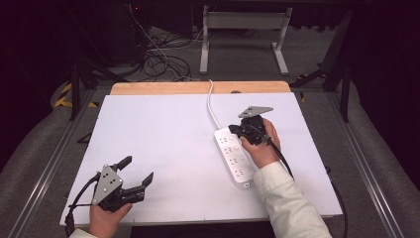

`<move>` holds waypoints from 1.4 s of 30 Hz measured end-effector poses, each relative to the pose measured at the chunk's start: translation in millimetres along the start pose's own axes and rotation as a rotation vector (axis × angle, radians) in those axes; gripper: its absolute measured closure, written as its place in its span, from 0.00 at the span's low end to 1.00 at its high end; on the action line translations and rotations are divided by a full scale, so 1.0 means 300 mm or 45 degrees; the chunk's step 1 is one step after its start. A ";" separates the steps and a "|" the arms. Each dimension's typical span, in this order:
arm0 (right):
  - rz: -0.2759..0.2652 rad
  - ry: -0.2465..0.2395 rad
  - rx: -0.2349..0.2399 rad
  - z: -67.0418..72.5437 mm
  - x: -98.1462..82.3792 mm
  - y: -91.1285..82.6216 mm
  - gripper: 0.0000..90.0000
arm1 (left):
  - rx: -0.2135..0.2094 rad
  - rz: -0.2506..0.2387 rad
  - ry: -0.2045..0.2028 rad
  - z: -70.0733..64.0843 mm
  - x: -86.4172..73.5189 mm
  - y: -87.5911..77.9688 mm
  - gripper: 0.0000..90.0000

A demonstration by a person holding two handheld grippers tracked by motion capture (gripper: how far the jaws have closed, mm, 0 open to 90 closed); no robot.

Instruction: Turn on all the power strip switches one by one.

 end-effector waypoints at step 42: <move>-0.289 -0.122 0.132 0.042 0.007 -0.137 0.35 | 0.009 -0.008 -0.003 0.006 0.000 -0.006 0.21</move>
Point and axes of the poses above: each handheld gripper's, and its own axes: y roughly forward along the jaws, x roughly out of its top, z roughly to its left, the point moved 2 cm from there along y, roughly forward along the jaws, and after that the axes turned 8 degrees about z, right-handed, at the moved point
